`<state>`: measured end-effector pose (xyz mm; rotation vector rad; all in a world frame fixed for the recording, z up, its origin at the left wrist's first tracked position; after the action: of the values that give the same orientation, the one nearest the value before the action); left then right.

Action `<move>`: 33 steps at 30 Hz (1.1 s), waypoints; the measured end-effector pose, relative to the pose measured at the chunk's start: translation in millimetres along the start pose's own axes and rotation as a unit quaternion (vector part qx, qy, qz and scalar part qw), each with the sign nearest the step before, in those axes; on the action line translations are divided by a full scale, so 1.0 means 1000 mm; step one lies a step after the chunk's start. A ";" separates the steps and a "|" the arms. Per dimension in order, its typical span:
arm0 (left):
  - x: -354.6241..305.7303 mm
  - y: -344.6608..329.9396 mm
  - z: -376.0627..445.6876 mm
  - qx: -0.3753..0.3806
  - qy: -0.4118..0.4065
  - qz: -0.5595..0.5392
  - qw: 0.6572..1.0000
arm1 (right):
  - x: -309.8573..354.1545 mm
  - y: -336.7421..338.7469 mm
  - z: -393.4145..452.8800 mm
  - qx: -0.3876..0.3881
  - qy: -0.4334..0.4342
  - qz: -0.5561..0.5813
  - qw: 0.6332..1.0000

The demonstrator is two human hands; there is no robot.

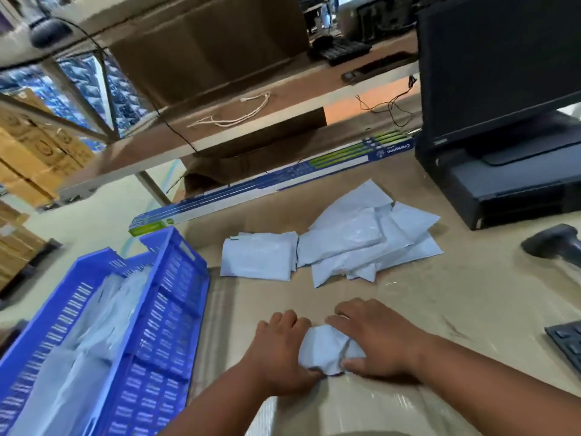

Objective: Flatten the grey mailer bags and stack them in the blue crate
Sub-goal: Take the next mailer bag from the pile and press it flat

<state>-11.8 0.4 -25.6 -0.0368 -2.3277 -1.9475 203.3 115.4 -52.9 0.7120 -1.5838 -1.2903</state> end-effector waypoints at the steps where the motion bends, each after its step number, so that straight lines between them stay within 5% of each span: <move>1: 0.000 -0.005 -0.012 -0.007 0.004 -0.011 1.000 | 0.005 -0.004 -0.004 0.004 0.004 -0.008 1.000; 6: 0.010 -0.032 -0.058 -0.062 -0.022 -0.031 0.997 | 0.031 -0.023 -0.022 0.032 0.001 -0.013 0.999; 17: 0.023 -0.072 -0.097 -0.042 0.003 -0.091 0.995 | 0.051 -0.049 -0.042 0.067 -0.020 -0.061 0.996; 21: 0.023 -0.069 -0.097 -0.079 0.002 -0.090 0.993 | 0.043 -0.035 -0.052 0.041 -0.081 -0.029 0.995; 28: -0.029 -0.045 -0.070 -0.154 -0.067 -0.119 0.978 | 0.035 -0.017 -0.054 -0.015 -0.169 -0.048 0.984; 33: -0.073 -0.051 -0.047 -0.109 -0.052 -0.101 0.988 | 0.046 -0.034 -0.049 -0.018 -0.145 -0.070 0.987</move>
<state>59.3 -50.9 -74.1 0.0861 -2.2462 -2.3455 226.0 45.8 -71.3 0.6445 -1.7606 -1.5799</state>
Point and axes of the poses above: each hand's wrist, its own z-axis towards the middle knuckle, its own y-axis out of the back of the hand, x = y × z, the point moved 1 cm from there along z, towards the middle knuckle, and after that the axes turned 3 degrees about y, right-handed, at the moved point
